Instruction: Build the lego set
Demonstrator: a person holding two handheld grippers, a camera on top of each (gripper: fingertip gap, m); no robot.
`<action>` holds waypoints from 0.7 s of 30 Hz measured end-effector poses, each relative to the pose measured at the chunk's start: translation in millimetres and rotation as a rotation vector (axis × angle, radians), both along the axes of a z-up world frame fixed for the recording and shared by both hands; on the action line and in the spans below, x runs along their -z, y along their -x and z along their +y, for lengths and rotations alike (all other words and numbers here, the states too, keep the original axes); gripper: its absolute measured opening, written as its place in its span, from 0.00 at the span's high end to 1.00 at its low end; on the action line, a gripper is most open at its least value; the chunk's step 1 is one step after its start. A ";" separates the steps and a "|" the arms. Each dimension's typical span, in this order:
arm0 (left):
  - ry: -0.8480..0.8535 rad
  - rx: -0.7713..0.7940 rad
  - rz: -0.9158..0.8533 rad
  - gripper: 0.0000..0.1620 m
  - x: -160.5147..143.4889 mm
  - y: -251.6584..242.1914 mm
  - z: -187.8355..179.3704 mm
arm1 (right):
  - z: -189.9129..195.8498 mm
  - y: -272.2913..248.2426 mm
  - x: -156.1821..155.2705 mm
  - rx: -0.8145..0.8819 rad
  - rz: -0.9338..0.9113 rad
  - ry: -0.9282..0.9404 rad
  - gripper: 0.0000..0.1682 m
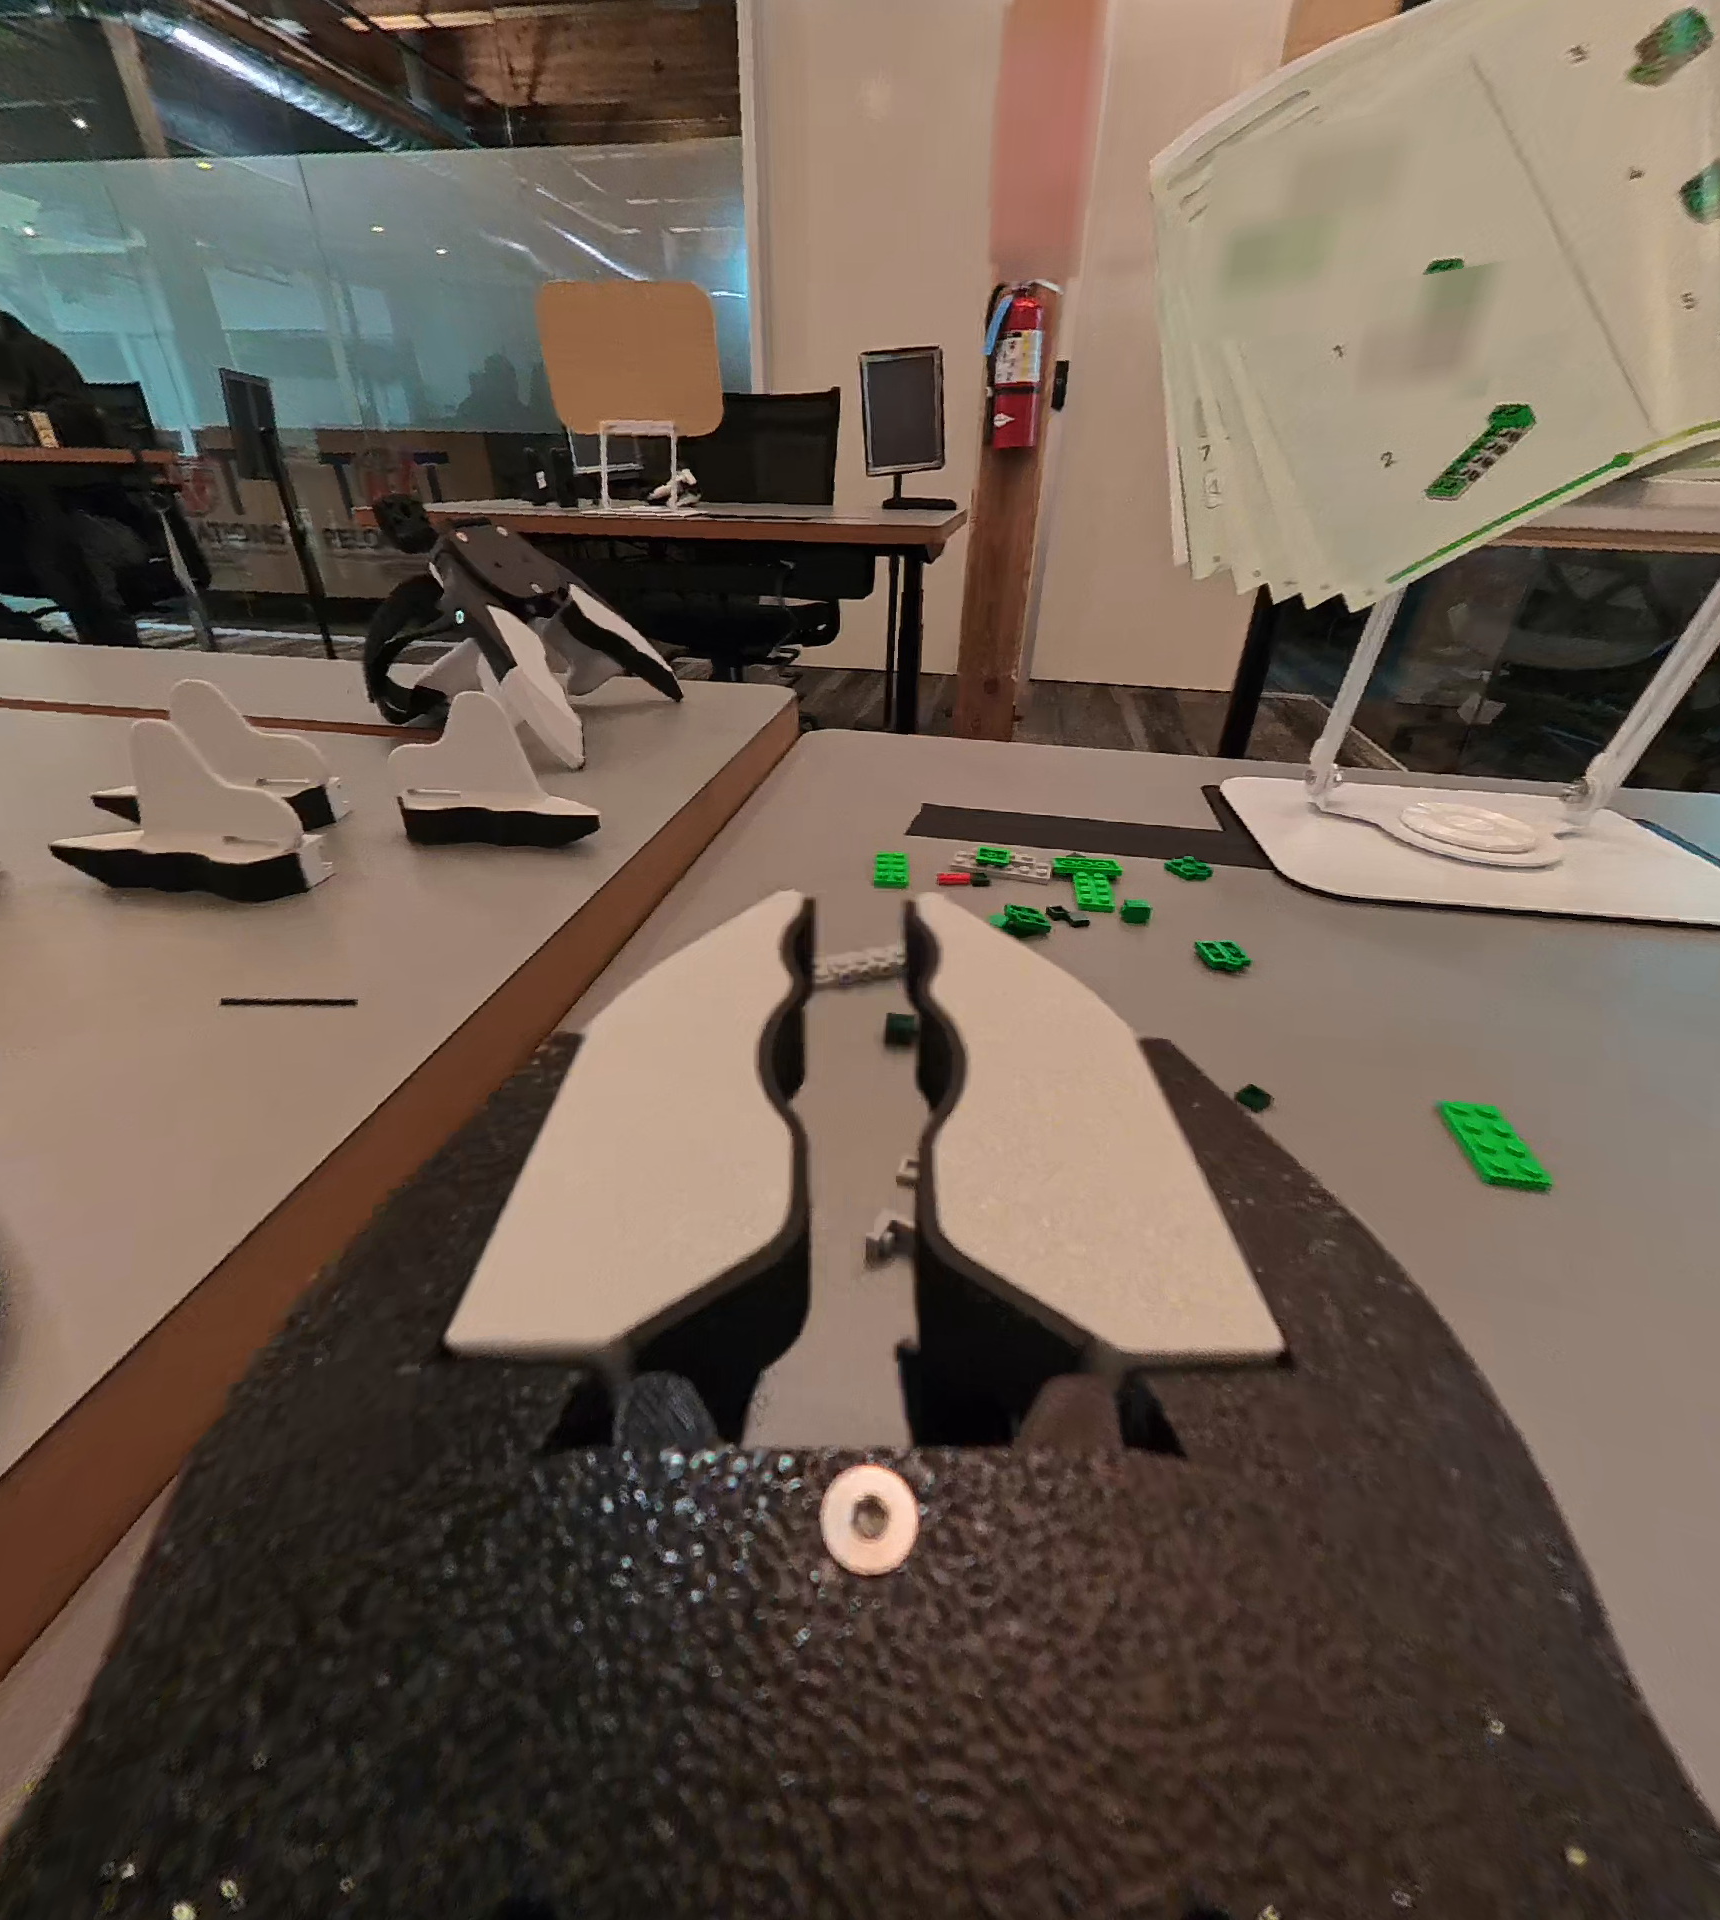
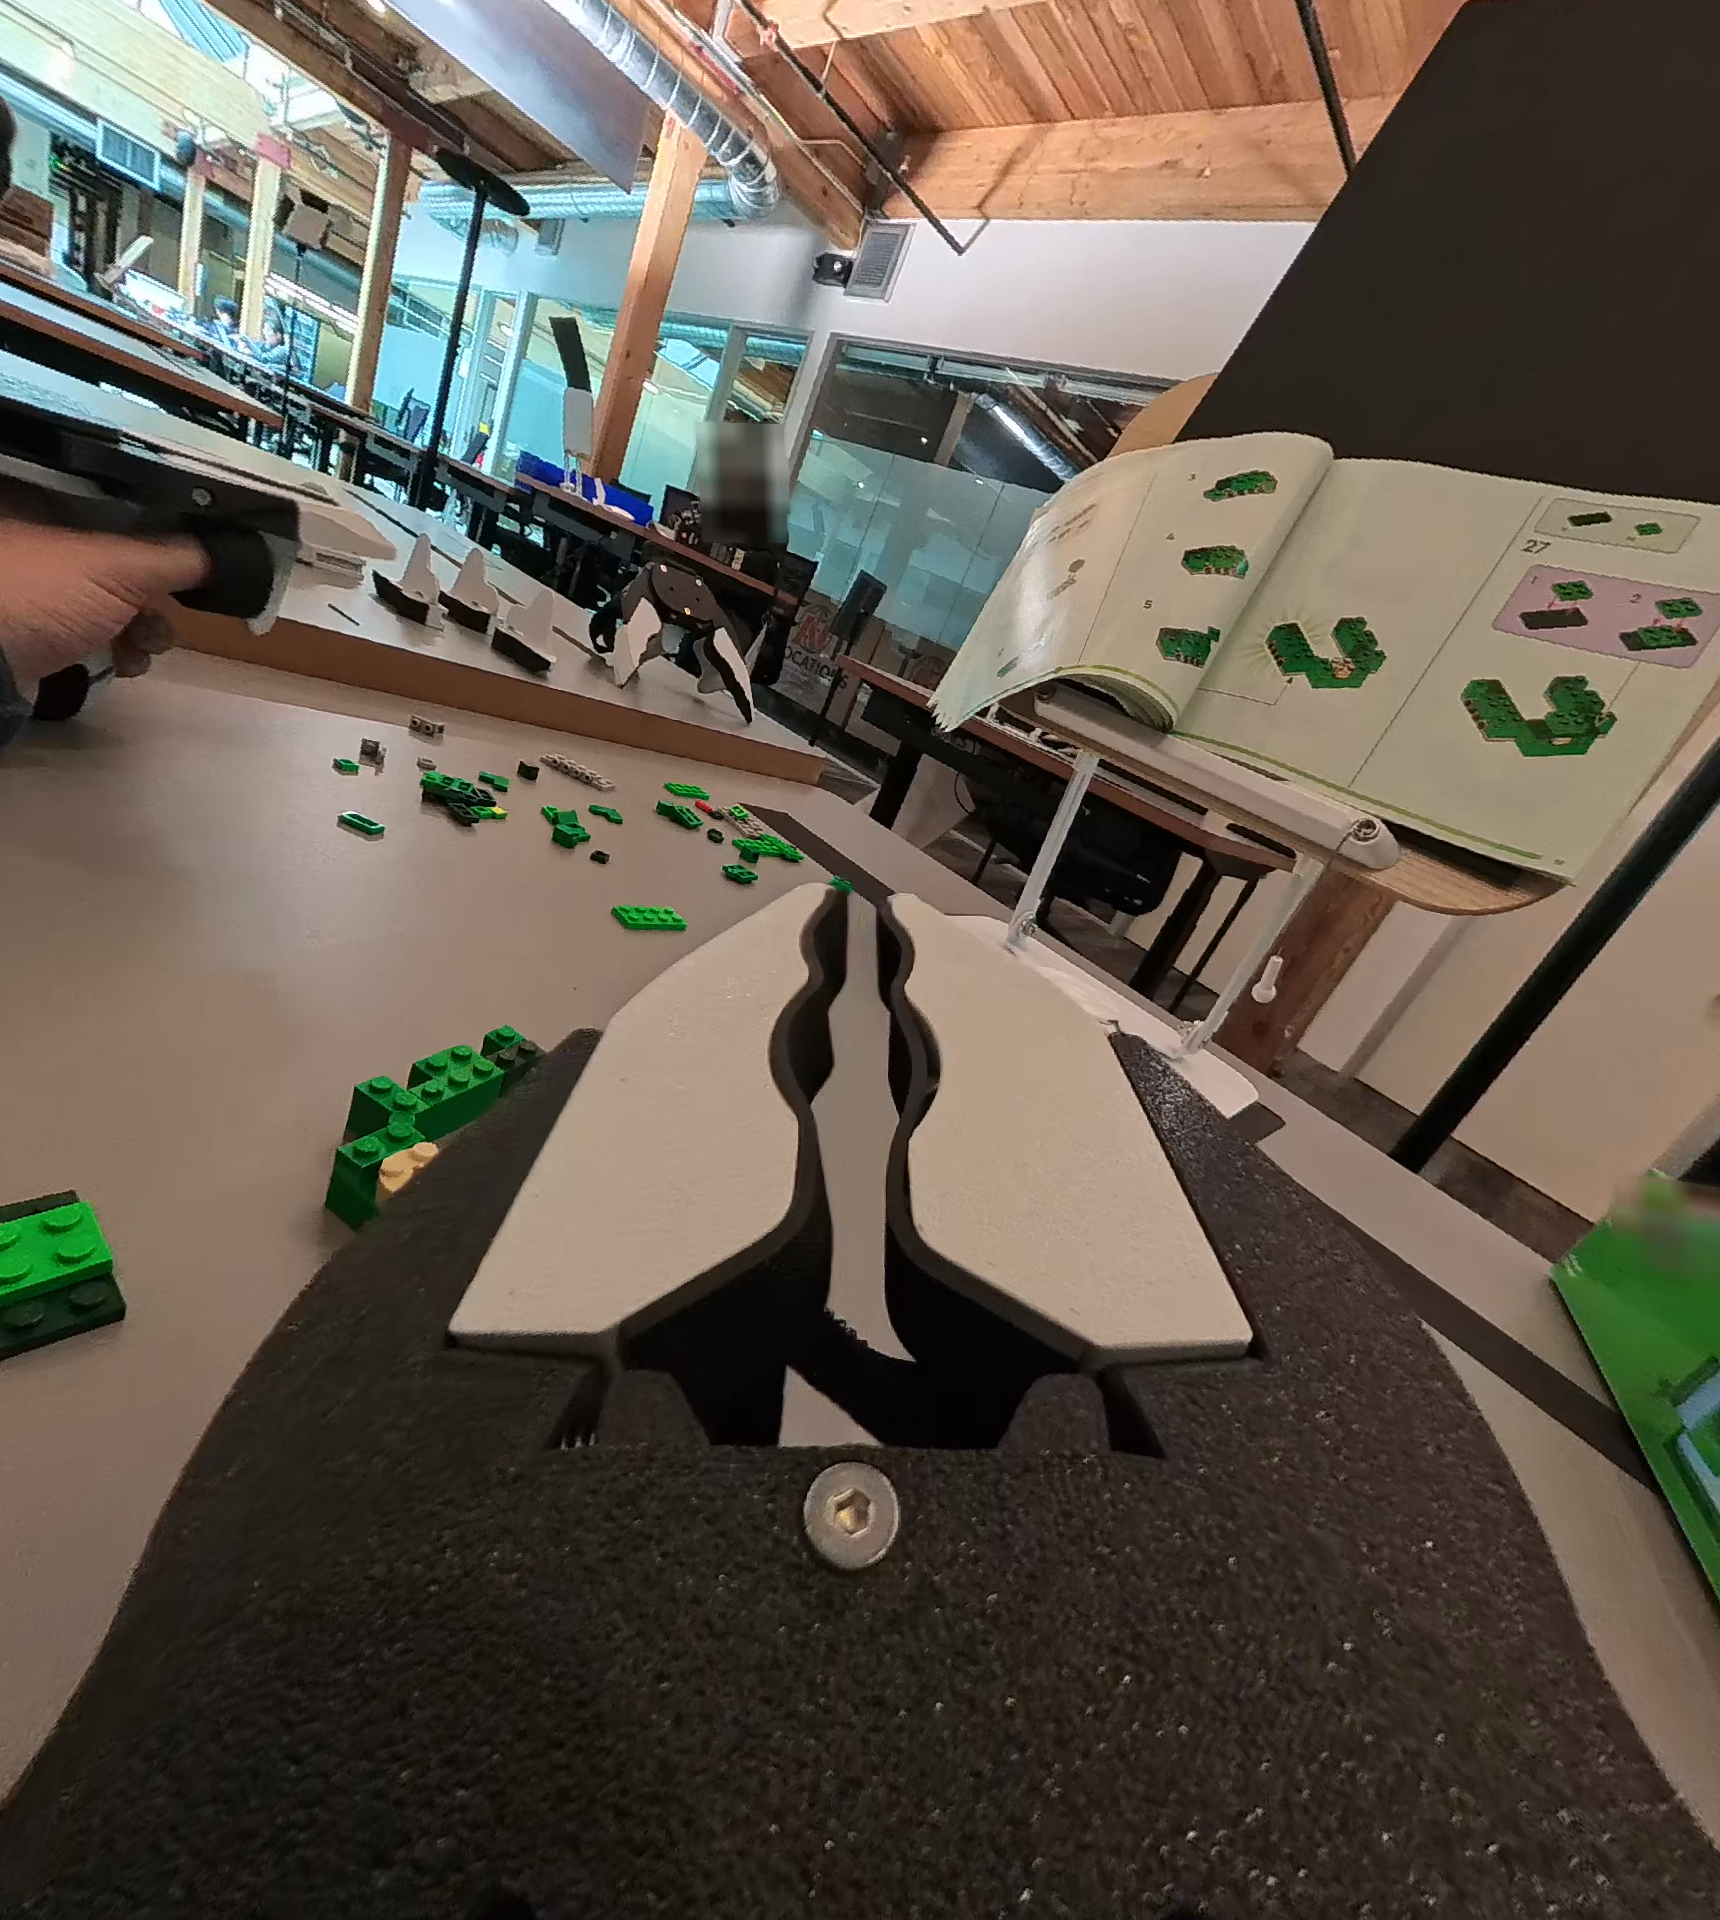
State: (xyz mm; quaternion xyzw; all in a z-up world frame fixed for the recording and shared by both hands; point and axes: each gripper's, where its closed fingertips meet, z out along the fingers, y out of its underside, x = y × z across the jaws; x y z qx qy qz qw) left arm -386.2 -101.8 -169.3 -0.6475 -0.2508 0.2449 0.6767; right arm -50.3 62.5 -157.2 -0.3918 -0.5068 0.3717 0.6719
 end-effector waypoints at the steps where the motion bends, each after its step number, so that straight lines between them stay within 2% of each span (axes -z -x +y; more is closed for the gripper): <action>1: -0.001 0.007 -0.003 0.85 0.1 -0.3 0.5 | -1.0 0.6 0.4 -0.009 -0.001 0.003 0.95; 4: -0.020 0.026 -0.013 0.73 -0.6 -1.4 0.5 | -3.0 2.7 1.8 -0.031 -0.008 0.013 0.89; 9: 0.001 0.049 -0.029 0.67 2.5 -2.0 4.5 | -3.8 3.3 1.6 -0.043 -0.005 0.017 0.84; 19: 0.248 0.090 0.019 0.71 23.8 -11.2 29.8 | -6.1 4.3 3.6 -0.054 -0.017 0.012 0.89; 21: 0.218 0.046 0.035 0.72 19.0 -10.3 31.8 | -6.5 5.0 4.8 -0.057 -0.025 0.013 0.90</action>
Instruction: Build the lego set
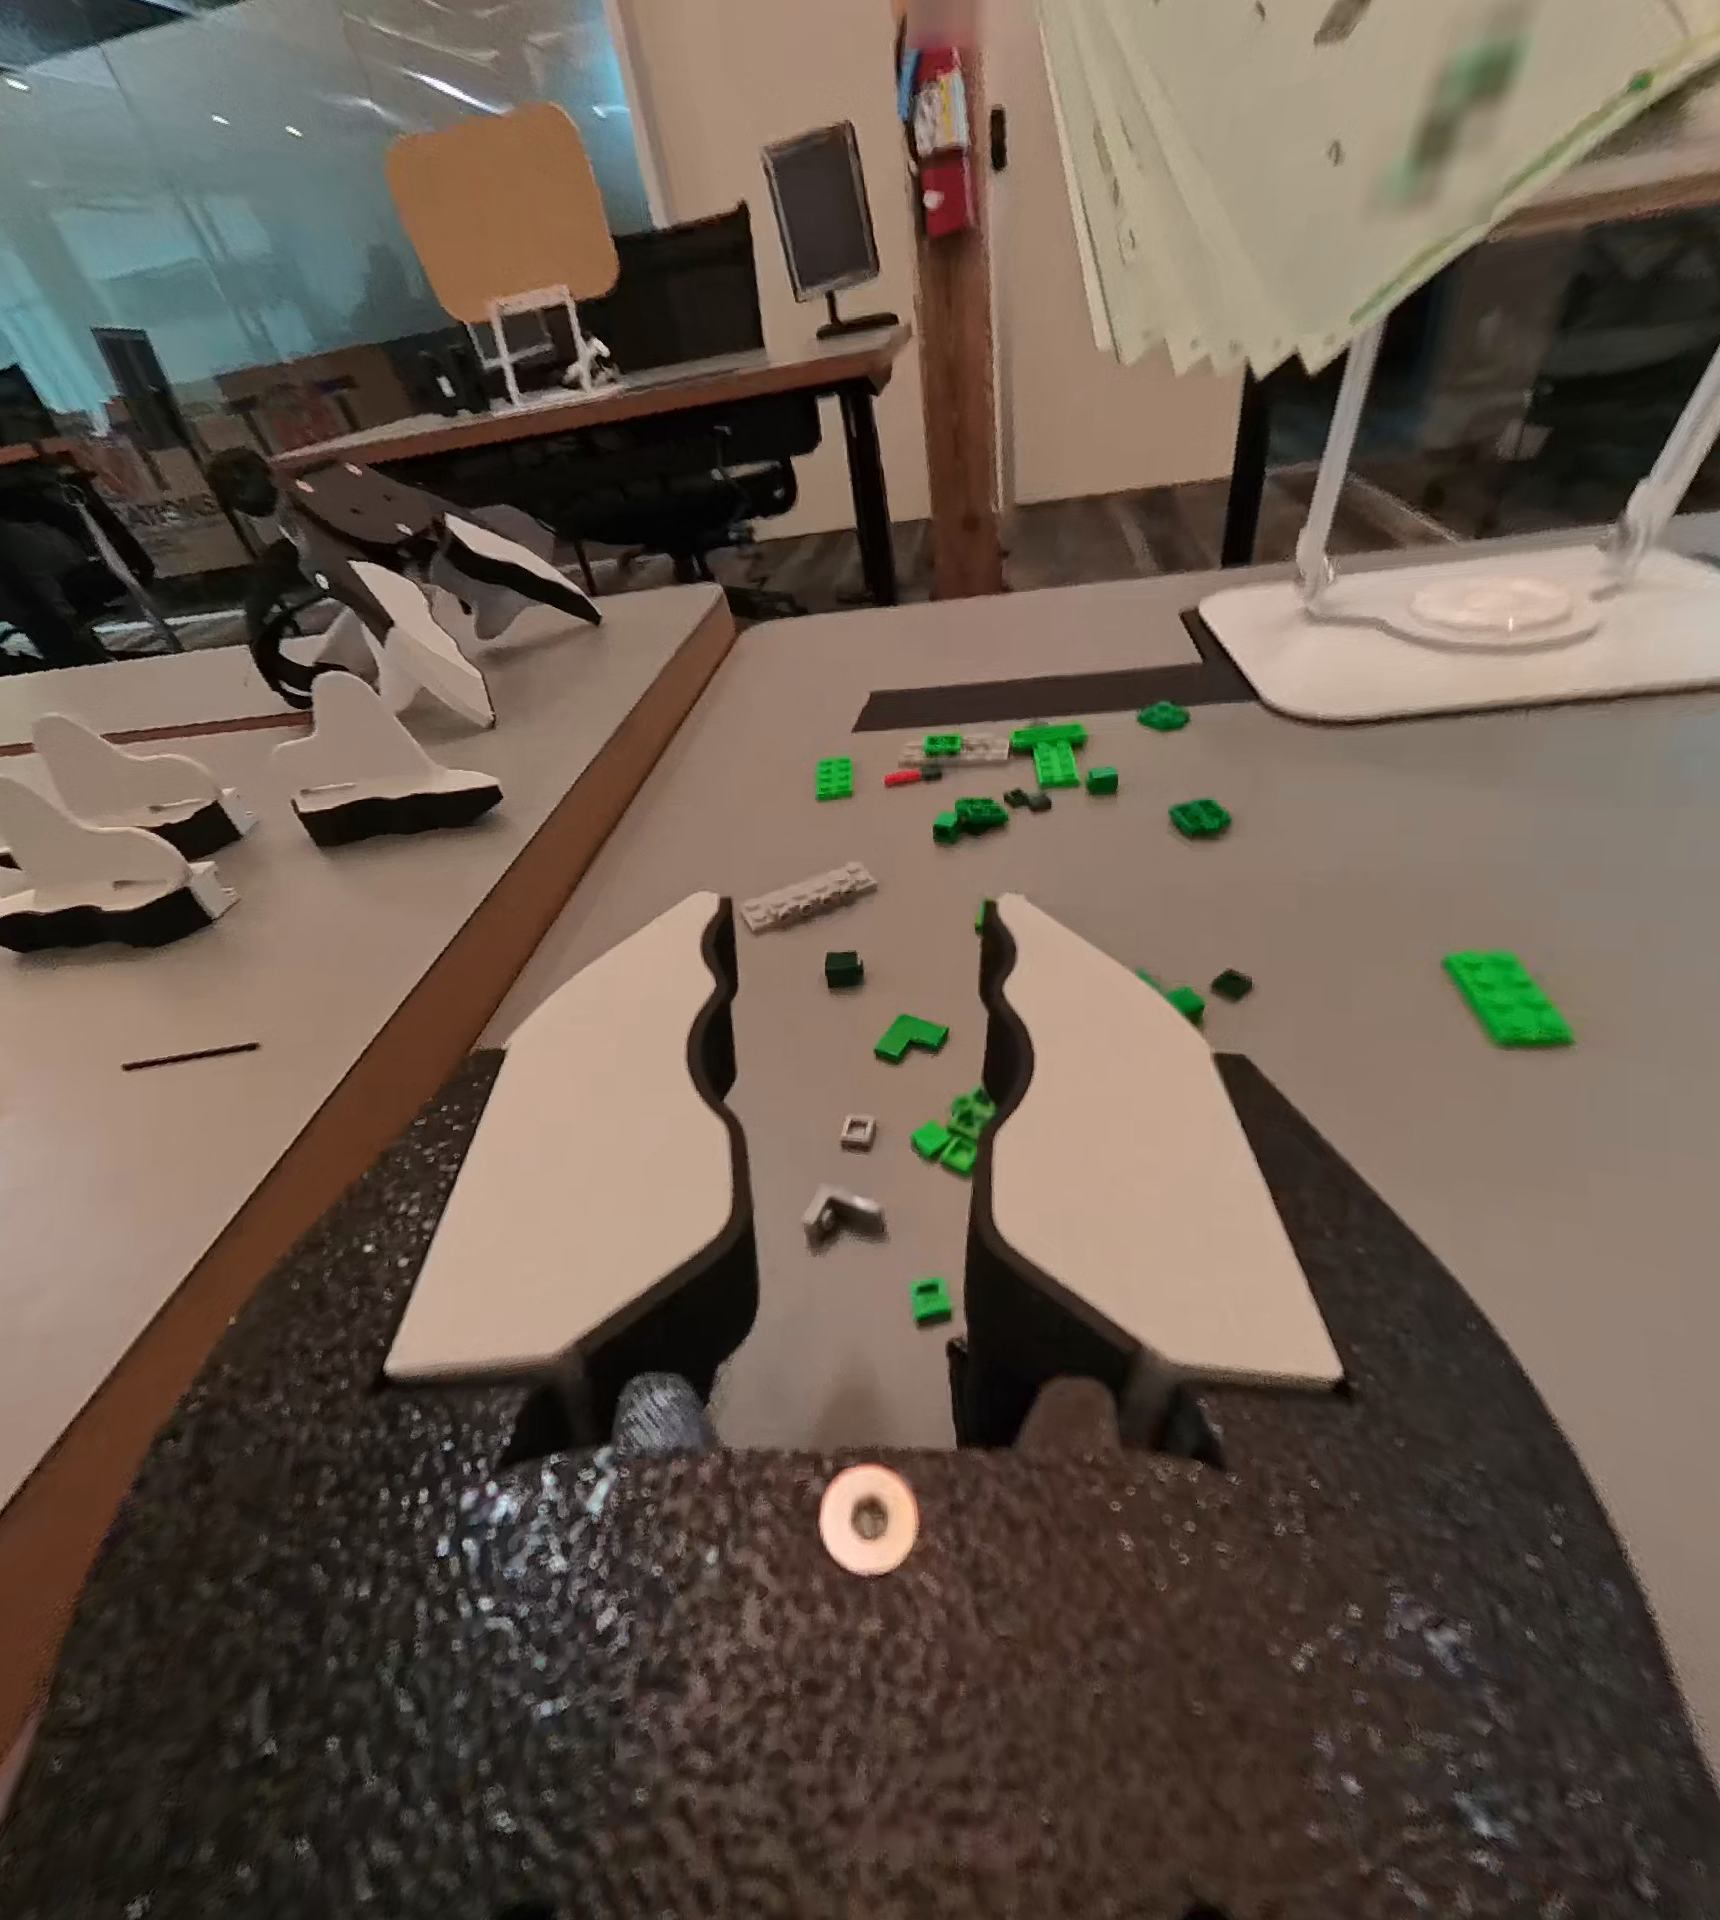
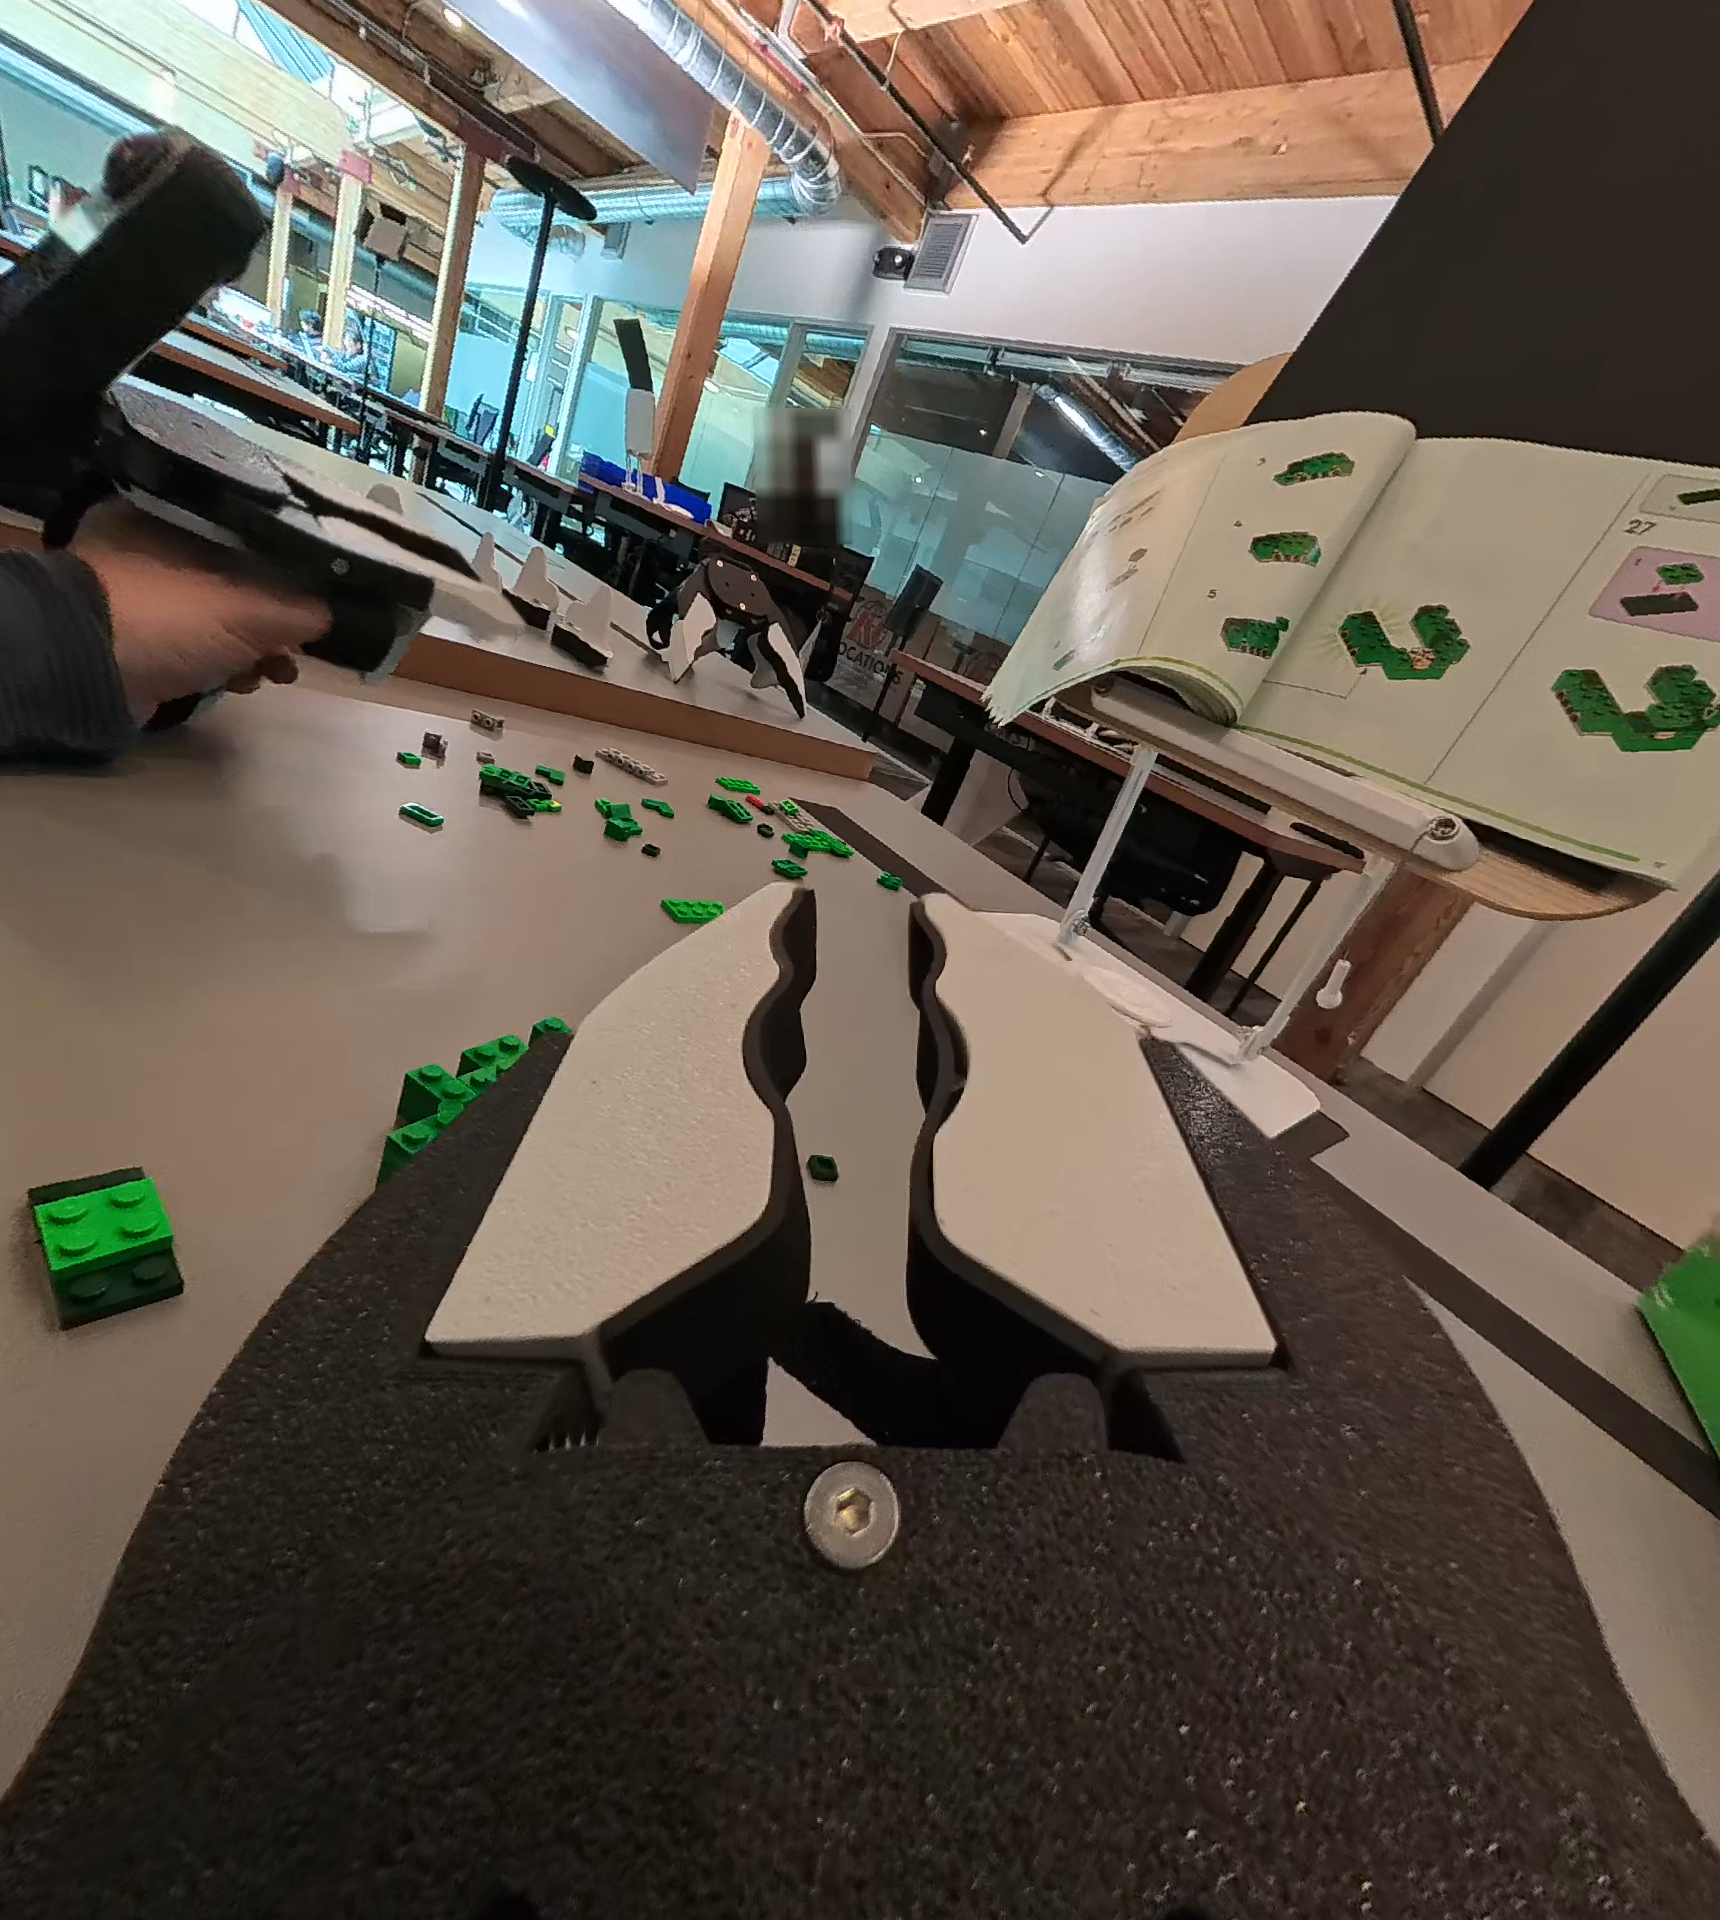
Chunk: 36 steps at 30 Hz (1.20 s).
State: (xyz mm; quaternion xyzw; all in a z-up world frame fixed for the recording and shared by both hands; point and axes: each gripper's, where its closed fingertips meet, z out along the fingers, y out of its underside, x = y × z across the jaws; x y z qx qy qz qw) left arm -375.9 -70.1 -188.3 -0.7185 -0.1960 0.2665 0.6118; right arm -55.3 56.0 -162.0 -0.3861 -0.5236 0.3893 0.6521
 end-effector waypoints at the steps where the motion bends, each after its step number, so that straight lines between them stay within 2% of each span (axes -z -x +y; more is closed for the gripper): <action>1: -0.048 -0.013 -0.005 0.73 -4.8 -0.8 2.7 | -0.5 0.8 0.9 -0.003 -0.006 0.000 0.91; 4: -0.187 -0.003 -0.032 0.74 -16.5 -8.7 18.6 | -2.1 3.4 3.8 -0.007 -0.028 -0.011 0.91; 8: -0.157 0.048 0.013 0.76 -17.9 -14.1 45.1 | -10.1 25.1 7.9 -0.052 -0.143 0.000 0.93; 9: -0.152 0.054 0.025 0.77 -18.3 -12.3 48.6 | -12.5 37.2 6.3 -0.077 -0.180 0.012 0.96; 14: -0.223 0.030 0.008 0.79 -24.5 13.3 42.0 | -7.6 129.7 -8.1 -0.207 -0.372 0.058 0.97; 18: -0.160 -0.083 0.170 0.82 -38.8 49.3 15.1 | 2.9 224.1 -6.2 -0.280 -0.563 0.012 1.00; 20: -0.152 -0.121 0.187 0.82 -42.0 63.7 3.6 | 4.0 269.4 -0.4 -0.320 -0.671 -0.027 0.99; 22: -0.169 -0.138 0.176 0.83 -44.2 72.0 -4.9 | 5.7 310.9 9.2 -0.350 -0.779 -0.033 0.92; 26: -0.177 -0.146 0.183 0.86 -48.6 76.4 -12.5 | 16.6 373.0 42.5 -0.356 -1.026 -0.014 0.88; 31: -0.196 -0.130 0.171 0.86 -52.8 75.4 -11.7 | 42.0 405.1 80.5 -0.282 -1.265 -0.087 0.84; 36: -0.248 -0.124 0.138 0.86 -57.0 76.8 -14.7 | 58.5 415.1 98.8 -0.234 -1.369 -0.131 0.83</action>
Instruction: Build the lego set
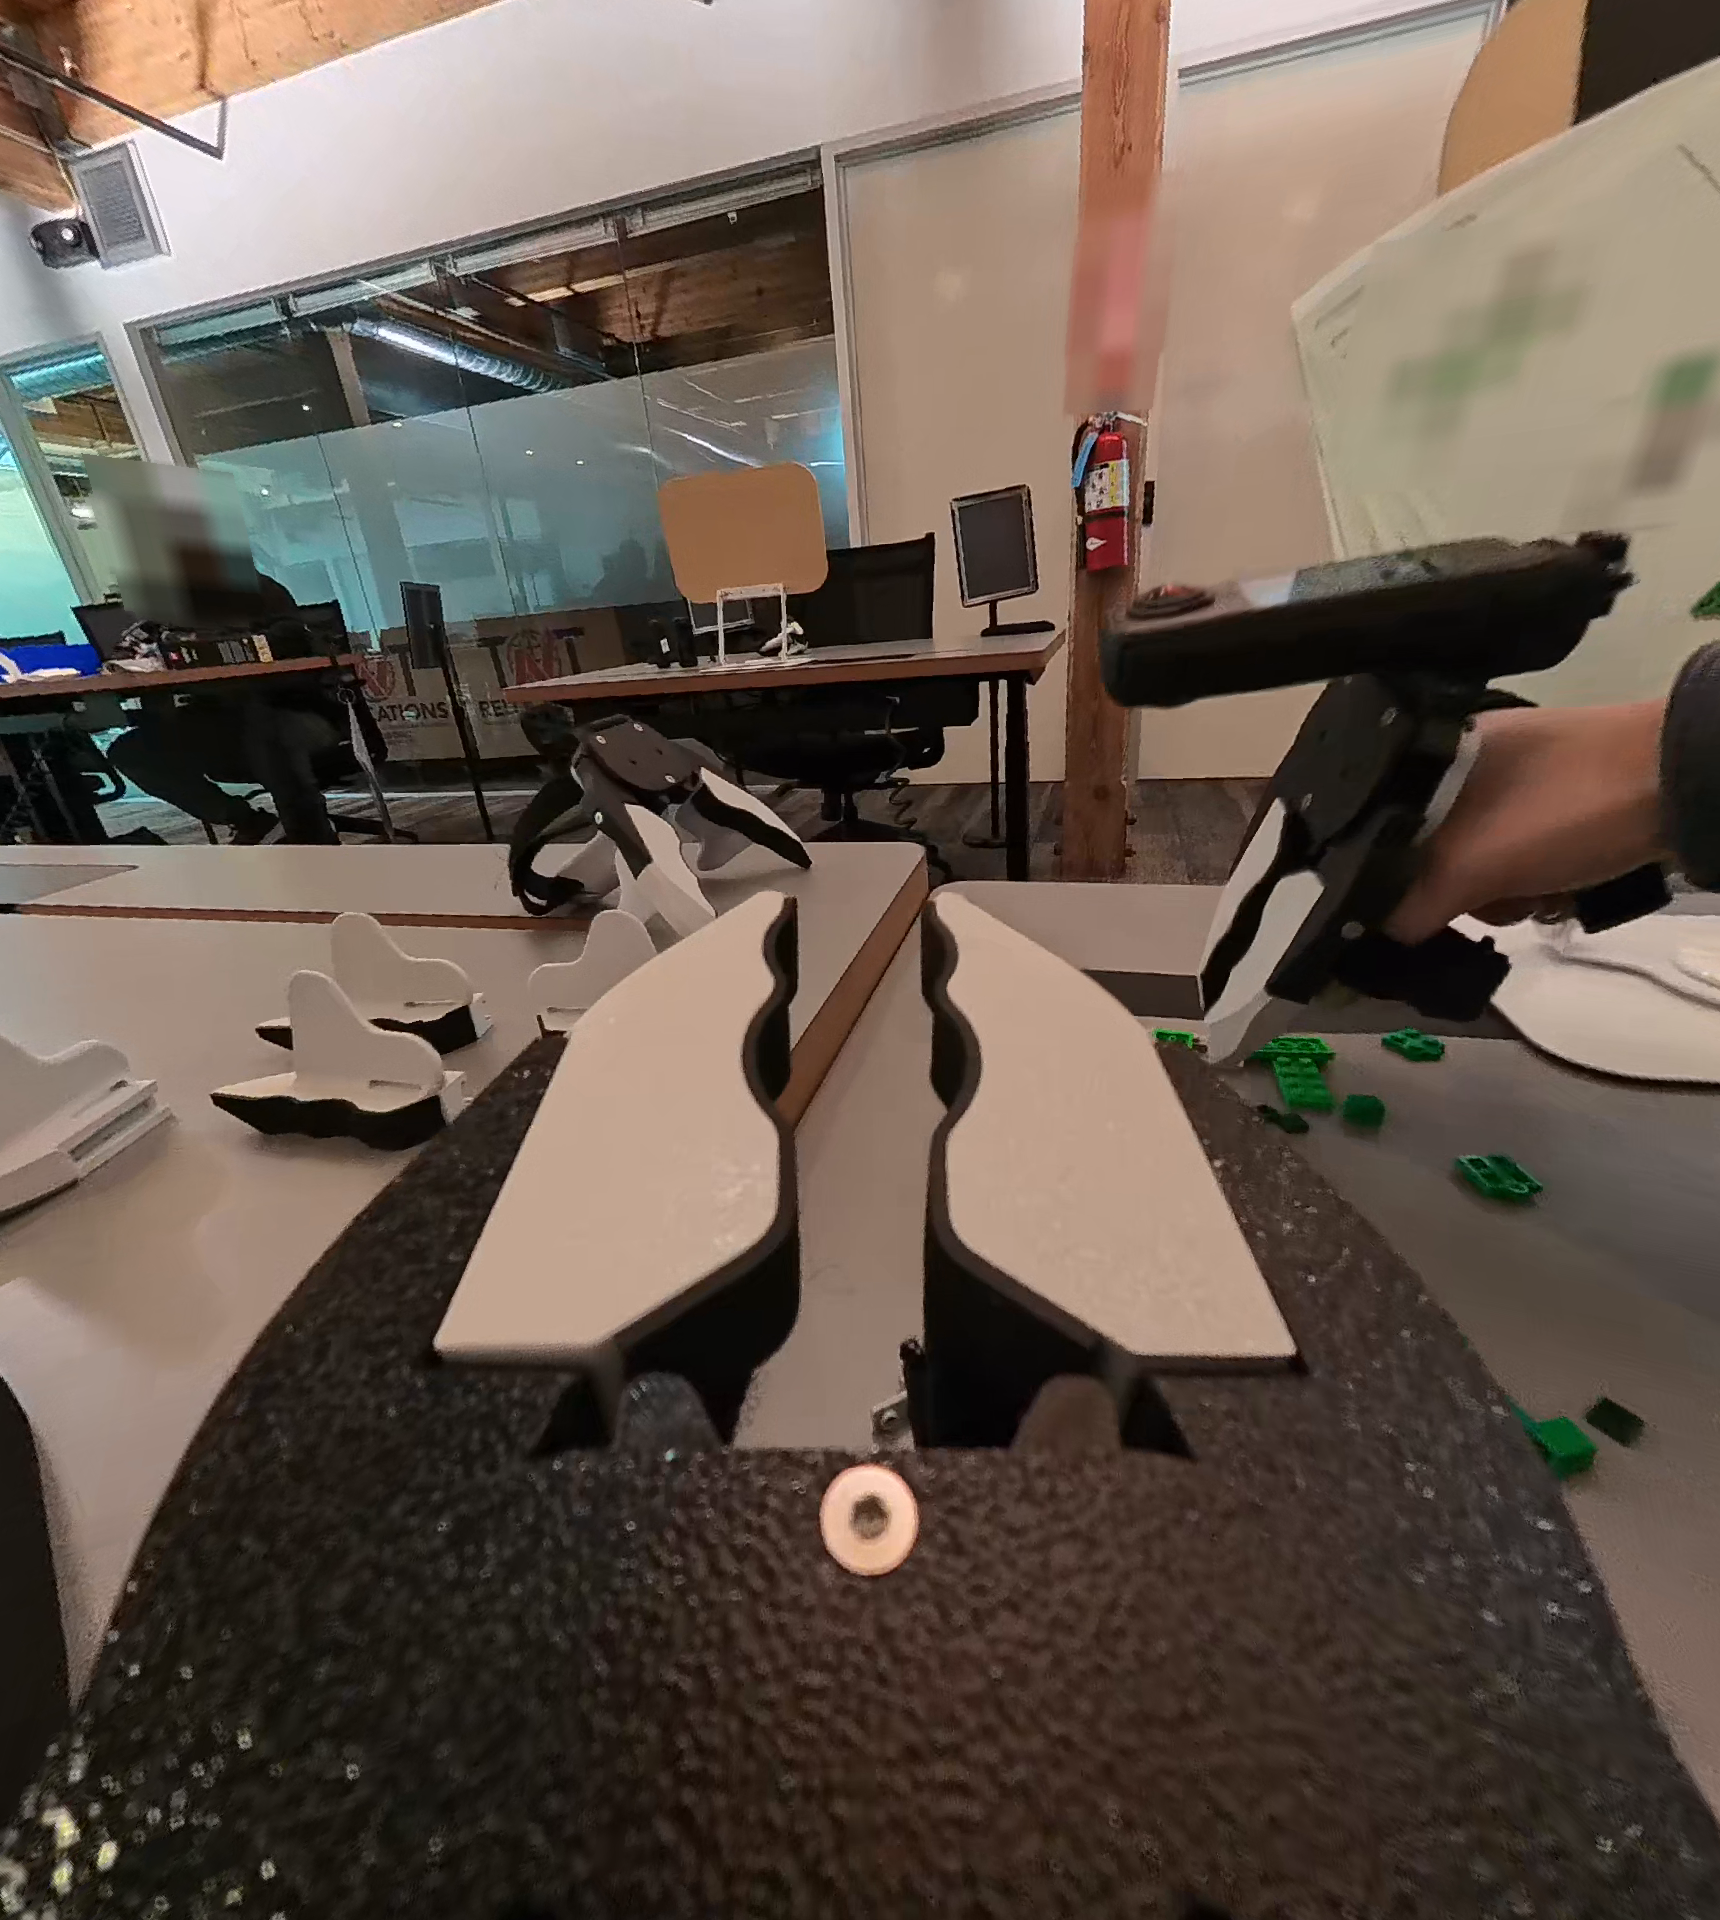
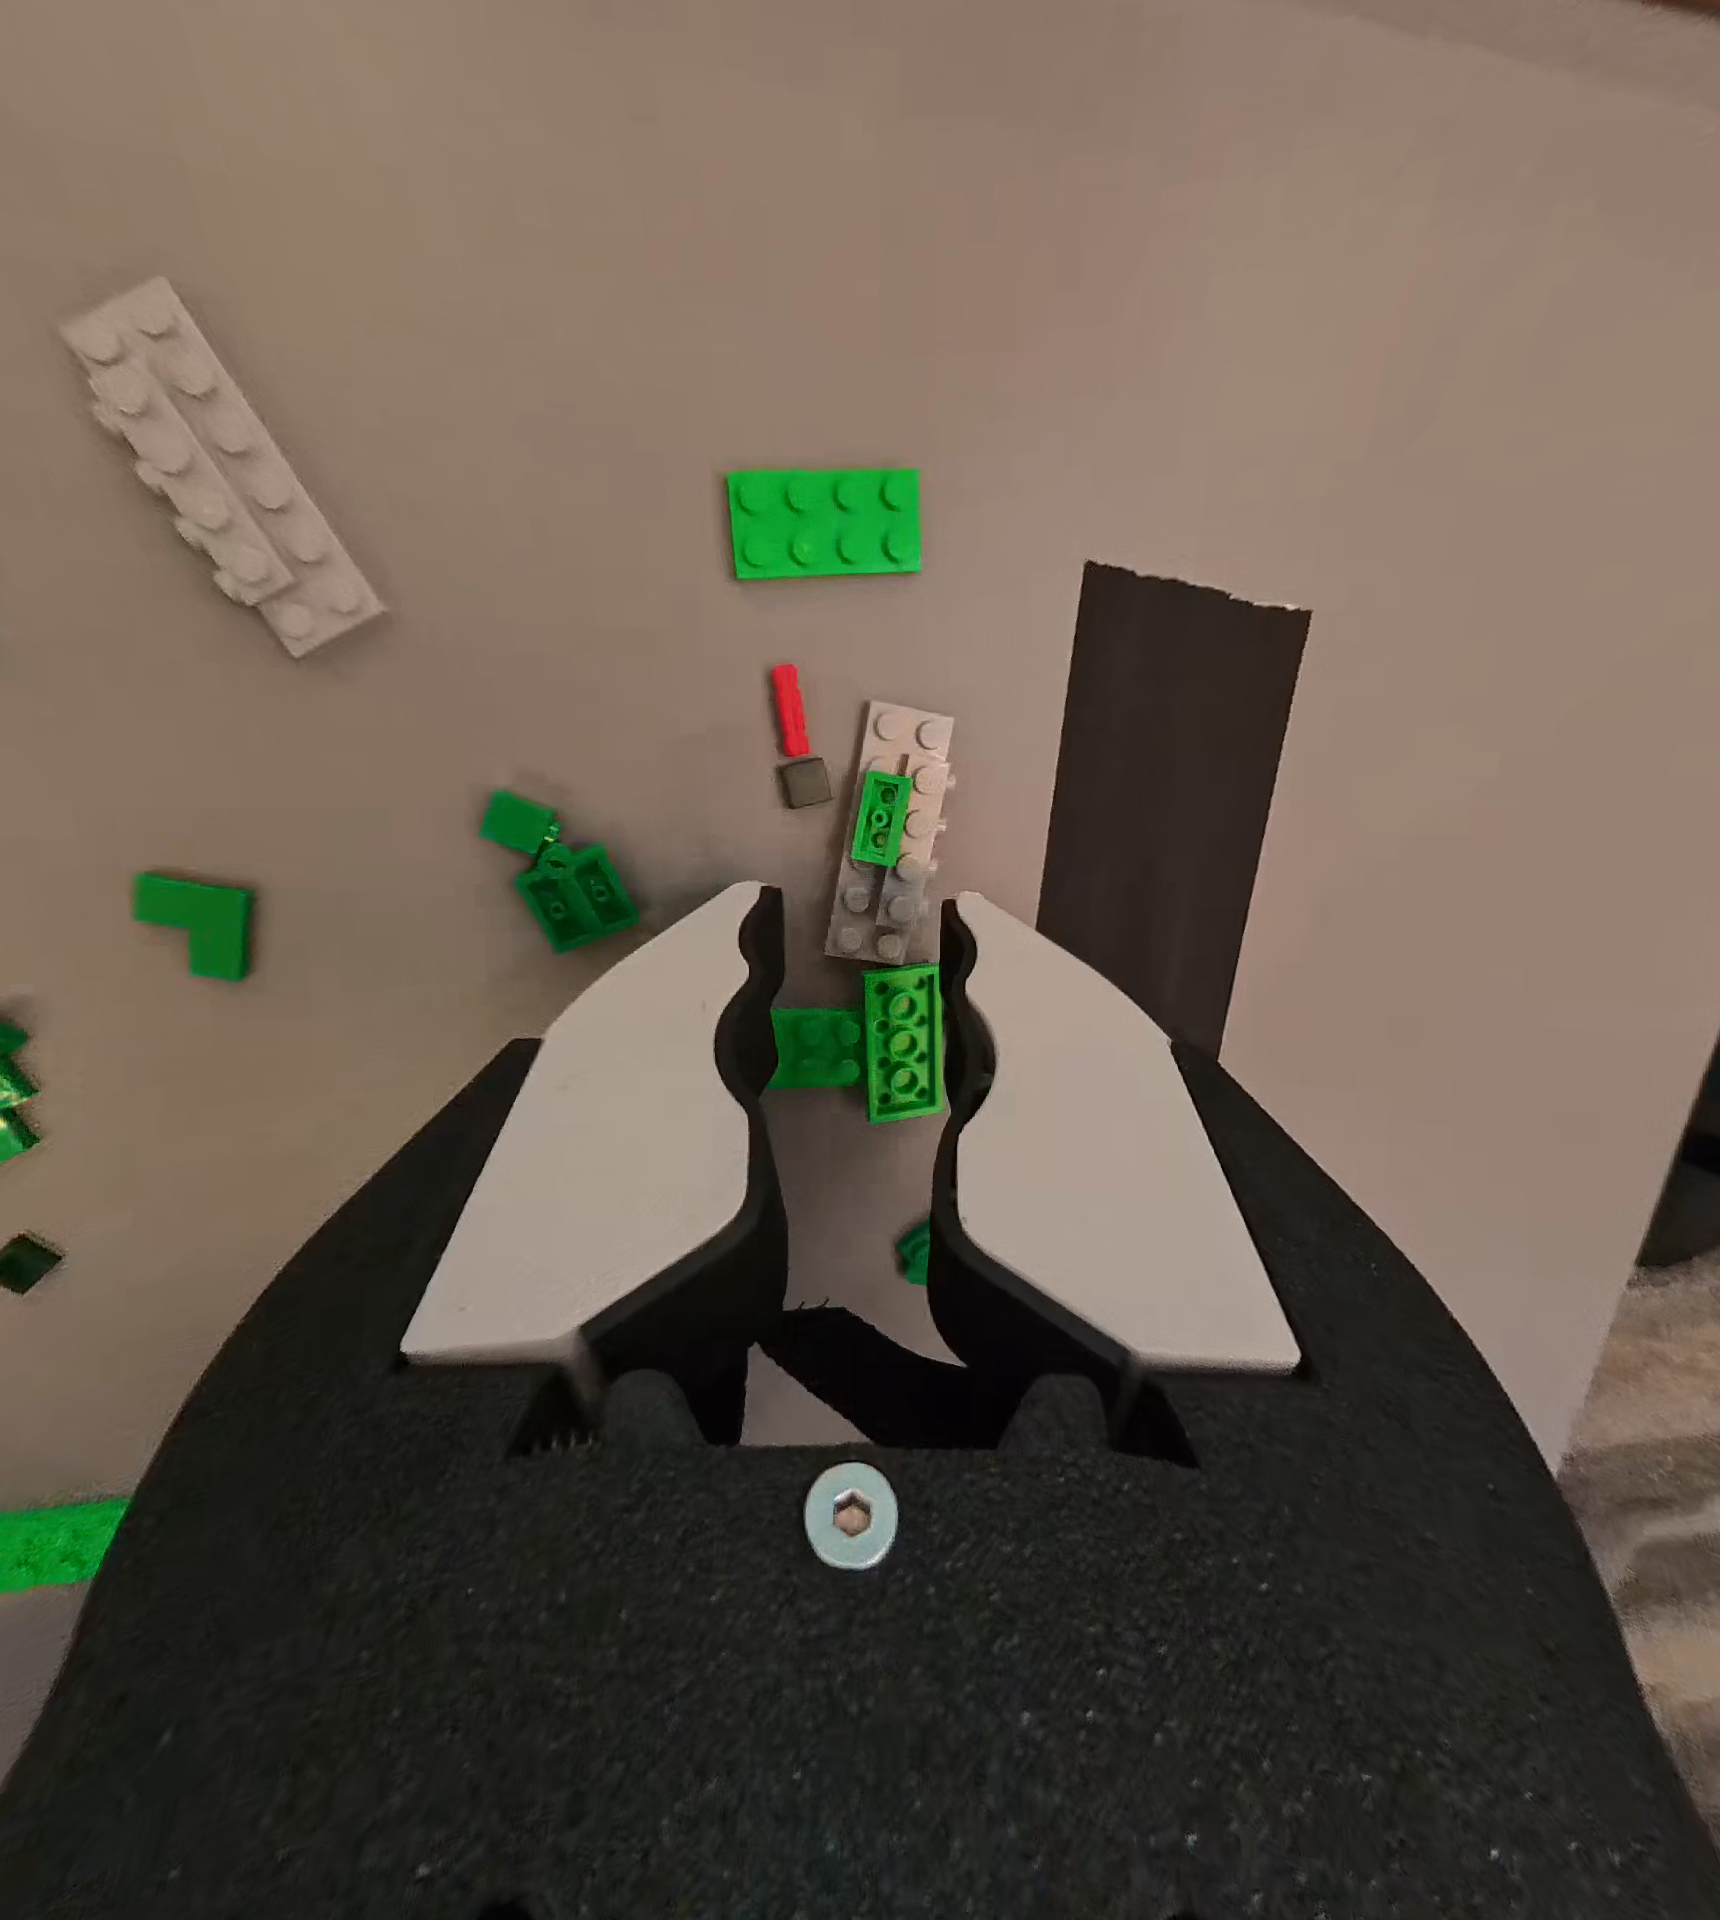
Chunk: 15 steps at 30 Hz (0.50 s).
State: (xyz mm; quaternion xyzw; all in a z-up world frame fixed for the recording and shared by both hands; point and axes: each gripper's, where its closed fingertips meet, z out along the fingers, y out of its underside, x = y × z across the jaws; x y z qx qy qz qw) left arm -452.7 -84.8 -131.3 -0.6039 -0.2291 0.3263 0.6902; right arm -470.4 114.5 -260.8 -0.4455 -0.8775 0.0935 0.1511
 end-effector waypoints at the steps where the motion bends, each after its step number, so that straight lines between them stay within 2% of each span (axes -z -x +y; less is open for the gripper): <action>1: -0.011 0.001 -0.008 0.86 -0.4 0.8 -1.2 | 1.6 0.5 2.7 0.002 -0.020 -0.007 0.83; 8: -0.059 -0.010 -0.043 0.86 -1.2 6.2 -9.8 | 5.9 1.0 11.3 0.009 -0.127 -0.007 0.83; 11: -0.076 -0.010 -0.059 0.86 -0.9 8.0 -12.8 | 2.3 -3.5 12.4 0.024 -0.175 0.017 0.89; 15: -0.096 -0.021 -0.072 0.87 -1.1 11.2 -18.6 | 2.7 -16.6 9.0 -0.090 -0.161 -0.109 0.89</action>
